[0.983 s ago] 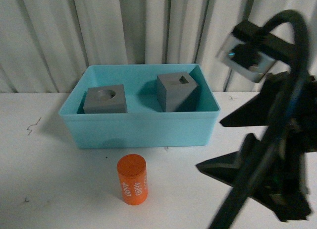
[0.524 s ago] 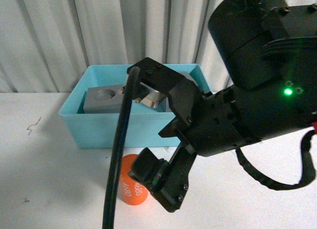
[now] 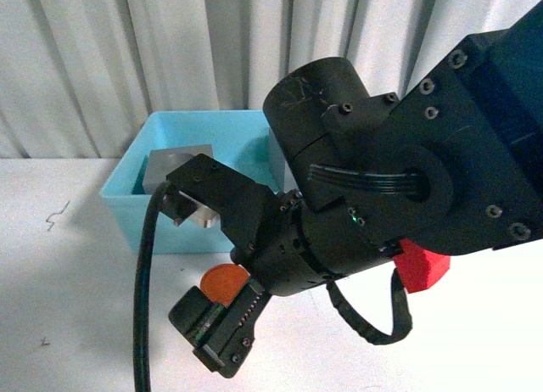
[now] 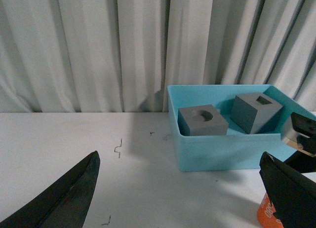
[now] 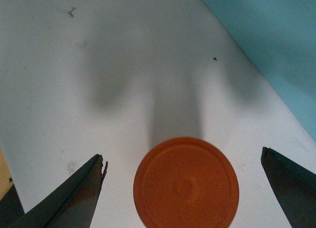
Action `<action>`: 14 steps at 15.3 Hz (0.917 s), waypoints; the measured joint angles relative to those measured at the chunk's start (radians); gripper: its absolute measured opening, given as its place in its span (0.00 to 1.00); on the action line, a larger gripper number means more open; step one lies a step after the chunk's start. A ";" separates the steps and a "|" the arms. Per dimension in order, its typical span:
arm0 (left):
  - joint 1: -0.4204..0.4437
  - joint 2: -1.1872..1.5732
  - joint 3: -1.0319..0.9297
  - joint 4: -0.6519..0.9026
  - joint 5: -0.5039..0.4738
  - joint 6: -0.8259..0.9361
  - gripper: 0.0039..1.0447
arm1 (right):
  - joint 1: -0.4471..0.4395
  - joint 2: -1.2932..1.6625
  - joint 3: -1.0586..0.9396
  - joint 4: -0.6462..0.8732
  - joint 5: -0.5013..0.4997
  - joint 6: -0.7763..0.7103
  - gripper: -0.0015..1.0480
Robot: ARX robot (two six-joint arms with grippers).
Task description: Place gray and orange parts in blue box
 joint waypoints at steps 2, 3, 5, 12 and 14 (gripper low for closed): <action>0.000 0.000 0.000 0.000 0.000 0.000 0.94 | 0.011 0.021 0.018 0.010 0.009 0.020 0.94; 0.000 0.000 0.000 0.000 0.000 0.000 0.94 | 0.018 0.031 0.024 0.008 0.016 0.027 0.94; 0.000 0.000 0.000 0.000 0.000 0.000 0.94 | 0.025 0.046 0.026 0.013 0.033 0.061 0.93; 0.000 0.000 0.000 0.000 0.000 0.000 0.94 | 0.012 -0.403 -0.310 0.272 0.027 0.267 0.44; 0.000 0.000 0.000 0.000 0.000 0.000 0.94 | -0.049 -0.573 -0.309 0.265 0.033 0.292 0.44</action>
